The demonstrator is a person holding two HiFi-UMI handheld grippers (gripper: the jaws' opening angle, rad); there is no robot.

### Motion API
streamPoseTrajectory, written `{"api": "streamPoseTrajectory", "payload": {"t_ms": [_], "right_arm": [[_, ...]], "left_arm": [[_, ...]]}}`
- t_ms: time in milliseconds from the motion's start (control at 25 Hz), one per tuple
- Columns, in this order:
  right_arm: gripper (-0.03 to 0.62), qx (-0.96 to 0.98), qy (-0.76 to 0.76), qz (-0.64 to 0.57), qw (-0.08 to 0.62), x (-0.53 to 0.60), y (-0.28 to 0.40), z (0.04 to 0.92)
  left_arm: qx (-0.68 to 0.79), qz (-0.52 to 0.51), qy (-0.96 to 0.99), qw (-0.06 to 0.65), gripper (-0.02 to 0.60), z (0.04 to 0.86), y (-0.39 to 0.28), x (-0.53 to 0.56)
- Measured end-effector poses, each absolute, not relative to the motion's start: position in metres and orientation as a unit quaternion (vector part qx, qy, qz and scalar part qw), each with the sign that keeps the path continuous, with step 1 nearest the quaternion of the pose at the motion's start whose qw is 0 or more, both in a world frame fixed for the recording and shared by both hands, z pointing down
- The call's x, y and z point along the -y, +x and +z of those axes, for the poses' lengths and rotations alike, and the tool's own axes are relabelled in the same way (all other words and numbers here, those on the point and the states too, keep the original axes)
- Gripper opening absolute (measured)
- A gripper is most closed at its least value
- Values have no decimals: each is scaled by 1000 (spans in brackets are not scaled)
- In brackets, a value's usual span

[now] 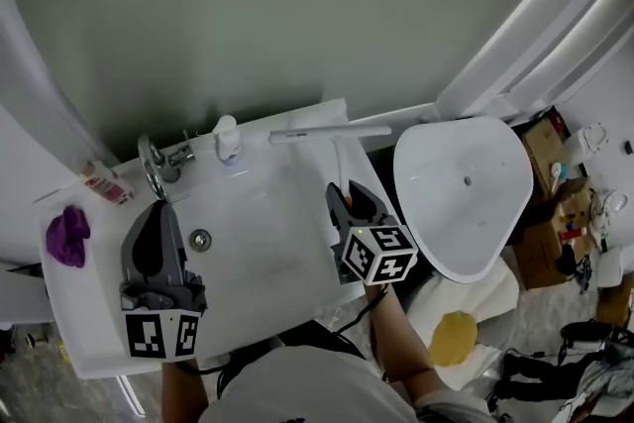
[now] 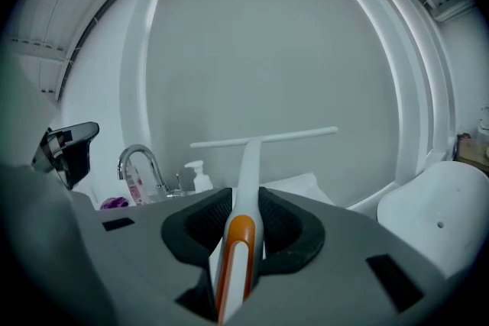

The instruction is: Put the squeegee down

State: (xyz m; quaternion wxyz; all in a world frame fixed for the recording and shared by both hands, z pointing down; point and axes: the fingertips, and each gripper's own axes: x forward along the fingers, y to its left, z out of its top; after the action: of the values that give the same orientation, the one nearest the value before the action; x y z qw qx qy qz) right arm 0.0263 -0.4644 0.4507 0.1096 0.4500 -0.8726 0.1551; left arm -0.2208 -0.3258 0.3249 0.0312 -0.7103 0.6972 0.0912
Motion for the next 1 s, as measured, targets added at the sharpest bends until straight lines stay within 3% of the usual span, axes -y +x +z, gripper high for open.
{"api": "streamPoseTrajectory", "payload": {"t_ms": [1000], "right_arm": [[106,876,347,228,244,558,-1,586]], "left_arm": [[-795,39,-605,15,5,352,-225,328]]}}
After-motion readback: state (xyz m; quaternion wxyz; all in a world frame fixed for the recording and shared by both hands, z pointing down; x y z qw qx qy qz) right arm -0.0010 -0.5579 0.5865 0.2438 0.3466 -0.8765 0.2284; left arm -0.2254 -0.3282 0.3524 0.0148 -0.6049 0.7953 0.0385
